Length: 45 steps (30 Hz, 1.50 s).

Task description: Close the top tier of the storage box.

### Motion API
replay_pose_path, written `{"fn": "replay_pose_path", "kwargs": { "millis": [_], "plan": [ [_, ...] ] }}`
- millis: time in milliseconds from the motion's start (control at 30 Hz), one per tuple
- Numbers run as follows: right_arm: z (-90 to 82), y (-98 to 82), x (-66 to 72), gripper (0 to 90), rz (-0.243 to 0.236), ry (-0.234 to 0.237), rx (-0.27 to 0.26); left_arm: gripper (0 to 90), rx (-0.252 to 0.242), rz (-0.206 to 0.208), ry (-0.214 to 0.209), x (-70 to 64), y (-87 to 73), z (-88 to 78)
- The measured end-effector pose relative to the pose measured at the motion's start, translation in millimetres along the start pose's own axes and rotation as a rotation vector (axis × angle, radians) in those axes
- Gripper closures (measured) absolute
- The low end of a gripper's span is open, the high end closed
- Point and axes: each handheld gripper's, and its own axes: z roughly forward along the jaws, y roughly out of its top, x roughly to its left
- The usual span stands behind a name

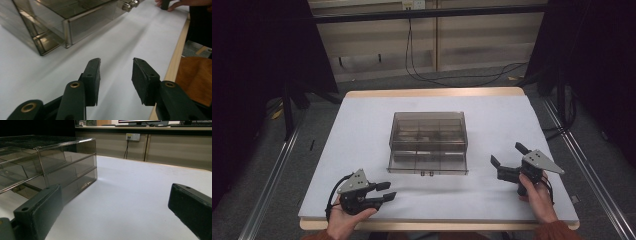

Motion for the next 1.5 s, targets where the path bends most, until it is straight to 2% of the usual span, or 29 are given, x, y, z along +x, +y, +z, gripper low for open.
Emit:
{"fn": "replay_pose_path", "kwargs": {
  "millis": [67, 200, 233, 267, 367, 600, 667, 733, 800, 900, 933, 1000, 1200, 1500],
  "plan": [
    [-0.1, 0.0, 0.1, 0.0, -0.002, -0.002, 0.001, 60.5, -0.001, 0.0, -0.006, -0.6, 0.2, 0.4],
    [0.0, 0.1, 0.2, 0.0, 0.001, -0.004, 0.0, 64.5, -0.011, 0.013, -0.048, -4.1, 1.3, 1.4],
    [0.0, 0.0, -0.1, 0.0, 0.0, 0.0, 0.0, 66.2, -0.011, 0.013, -0.048, -4.1, 1.3, 1.4],
    [-0.1, 0.0, 0.0, 0.0, 0.003, -0.002, 0.001, 68.0, -0.016, 0.019, -0.074, -4.7, 1.8, 1.1],
    [0.0, 0.1, -0.3, 0.0, 0.003, -0.004, 0.002, 75.0, -0.03, 0.028, -0.105, -5.9, 3.5, 1.6],
    [-0.1, 0.1, -0.3, 0.0, 0.004, -0.004, 0.003, 87.0, -0.031, 0.027, -0.151, -8.2, 5.4, 3.8],
    [-0.1, 0.1, -0.1, 0.0, 0.003, -0.003, 0.004, 87.8, -0.031, 0.035, -0.161, -8.5, 6.1, 4.7],
    [-0.4, 0.2, -0.4, 0.0, 0.006, 0.0, 0.006, 87.9, -0.037, 0.026, -0.167, -10.5, 6.3, 5.6],
    [0.0, 0.1, -0.2, 0.0, 0.002, -0.001, 0.002, 88.6, -0.027, 0.039, -0.168, -10.6, 6.8, 5.7],
    [0.0, 0.1, -0.3, 0.0, 0.003, -0.003, 0.003, 88.6, -0.043, 0.048, -0.181, -11.6, 8.0, 7.5],
    [-0.2, 0.2, -0.5, 0.0, 0.002, -0.001, 0.005, 88.5, -0.046, 0.038, -0.179, -12.9, 8.9, 7.9],
    [0.0, 0.1, -0.3, 0.0, 0.004, -0.004, 0.004, 88.2, -0.054, 0.052, -0.186, -11.9, 9.6, 8.8],
    [-0.1, 0.1, -0.6, 0.0, 0.006, -0.001, 0.004, 88.3, -0.068, 0.065, -0.209, -16.6, 18.6, 19.1],
    [-0.2, 0.3, -0.4, 0.0, 0.007, -0.001, 0.007, 88.7, -0.059, 0.093, -0.232, -22.2, 28.8, 30.7]
  ]
}}
